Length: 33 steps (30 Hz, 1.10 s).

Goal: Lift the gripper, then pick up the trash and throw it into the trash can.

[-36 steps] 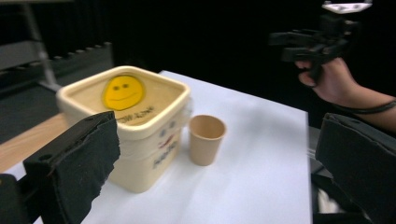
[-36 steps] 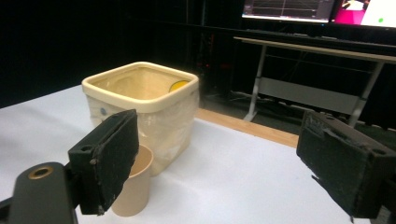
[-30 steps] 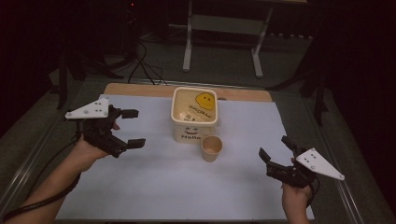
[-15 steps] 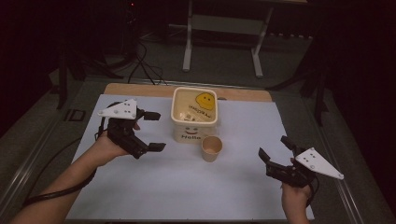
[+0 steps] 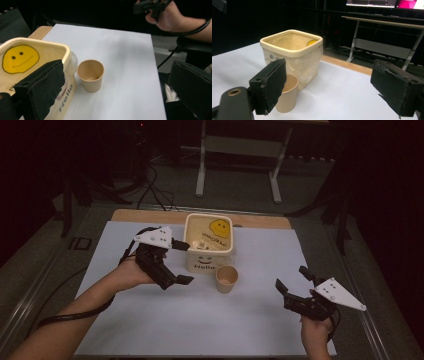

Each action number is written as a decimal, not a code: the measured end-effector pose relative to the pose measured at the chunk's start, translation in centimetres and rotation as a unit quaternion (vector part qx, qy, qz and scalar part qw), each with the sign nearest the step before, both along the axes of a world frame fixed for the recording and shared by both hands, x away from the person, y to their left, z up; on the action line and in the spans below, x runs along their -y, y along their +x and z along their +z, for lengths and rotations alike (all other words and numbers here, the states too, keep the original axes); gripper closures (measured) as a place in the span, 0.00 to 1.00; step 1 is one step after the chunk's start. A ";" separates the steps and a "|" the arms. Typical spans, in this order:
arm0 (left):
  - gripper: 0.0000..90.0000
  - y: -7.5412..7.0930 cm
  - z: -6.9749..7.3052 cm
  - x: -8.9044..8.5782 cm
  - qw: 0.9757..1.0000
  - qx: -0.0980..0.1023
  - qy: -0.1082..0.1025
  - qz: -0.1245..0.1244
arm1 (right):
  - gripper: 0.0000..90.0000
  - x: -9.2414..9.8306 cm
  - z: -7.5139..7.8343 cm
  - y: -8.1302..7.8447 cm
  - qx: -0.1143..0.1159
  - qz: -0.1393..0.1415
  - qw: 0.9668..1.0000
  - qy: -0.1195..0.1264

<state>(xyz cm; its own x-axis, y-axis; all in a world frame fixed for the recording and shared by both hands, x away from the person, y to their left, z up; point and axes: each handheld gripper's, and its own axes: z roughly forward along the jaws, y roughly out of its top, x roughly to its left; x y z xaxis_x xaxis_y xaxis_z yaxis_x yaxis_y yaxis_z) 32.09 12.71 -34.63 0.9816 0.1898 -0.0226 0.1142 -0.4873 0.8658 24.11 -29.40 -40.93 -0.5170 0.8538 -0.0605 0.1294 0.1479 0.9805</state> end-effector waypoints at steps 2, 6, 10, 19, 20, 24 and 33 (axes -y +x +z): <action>0.02 0.2 0.2 0.5 1.000 0.002 0.008 -0.005 | 0.15 0.0 0.0 0.0 -0.001 0.000 1.000 -0.001; 0.02 0.3 0.3 1.8 0.999 0.003 0.031 -0.014 | 0.15 0.0 0.0 0.0 -0.003 0.002 1.000 0.000; 0.02 0.4 0.2 2.9 0.998 0.001 0.056 -0.030 | 0.15 0.0 0.0 0.1 -0.004 0.003 1.000 -0.002; 0.02 0.9 -0.2 5.8 0.992 0.001 0.113 -0.056 | 0.15 0.0 0.0 0.0 -0.006 0.004 1.000 -0.002; 0.02 1.0 -0.2 6.0 0.991 -0.001 0.117 -0.061 | 0.15 0.0 0.0 0.0 -0.006 0.005 1.000 -0.001; 0.02 1.0 -0.5 7.0 0.988 0.004 0.134 -0.071 | 0.15 0.0 -0.1 0.1 -0.007 0.006 1.000 -0.001; 0.02 1.3 -1.6 8.9 0.982 0.002 0.169 -0.090 | 0.15 -0.1 -0.1 0.1 -0.005 0.007 1.000 -0.003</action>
